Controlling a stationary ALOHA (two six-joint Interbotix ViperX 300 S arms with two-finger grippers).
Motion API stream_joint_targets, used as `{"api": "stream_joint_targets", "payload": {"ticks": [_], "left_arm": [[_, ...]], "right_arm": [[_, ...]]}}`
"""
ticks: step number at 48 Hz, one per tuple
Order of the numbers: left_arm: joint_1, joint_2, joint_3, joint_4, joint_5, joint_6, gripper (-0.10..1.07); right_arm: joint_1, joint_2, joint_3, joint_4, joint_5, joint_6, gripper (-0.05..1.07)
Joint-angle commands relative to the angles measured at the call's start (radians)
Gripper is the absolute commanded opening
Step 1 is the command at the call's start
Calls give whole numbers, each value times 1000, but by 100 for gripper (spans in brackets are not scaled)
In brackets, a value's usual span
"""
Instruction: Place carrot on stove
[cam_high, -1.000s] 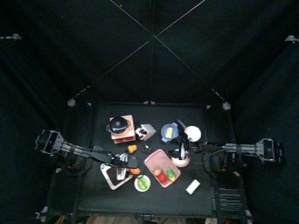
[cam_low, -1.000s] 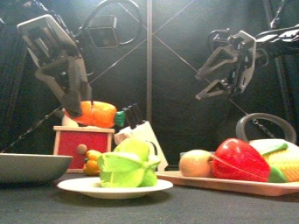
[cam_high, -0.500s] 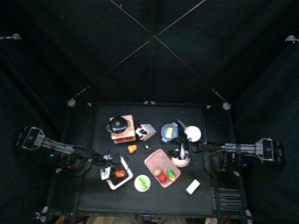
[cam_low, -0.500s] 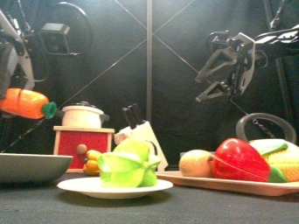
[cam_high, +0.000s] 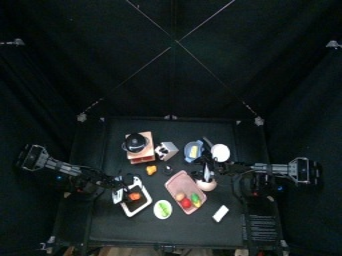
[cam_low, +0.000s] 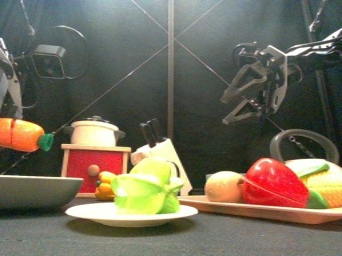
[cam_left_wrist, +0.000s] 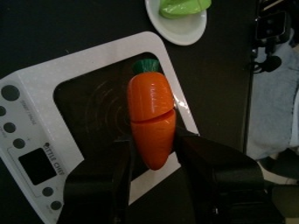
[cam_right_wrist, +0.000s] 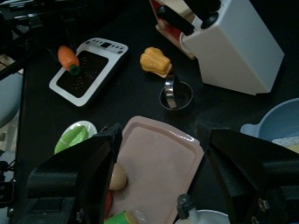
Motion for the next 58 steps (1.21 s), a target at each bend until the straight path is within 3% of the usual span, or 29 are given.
{"api": "stream_joint_targets", "payload": {"ticks": [1,20,58], "left_arm": [[-2,9,-5,-5,-25,2,77],[-2,101,-2,-28,-29,3,86],[0,71,-23,-5,-29,2,86]], "right_arm": [[-5,-6,-25,0,-8,-3,98],[-5,-6,-25,0,-8,-3,98],[-3,-6,-26,2,-9,-3,98]]}}
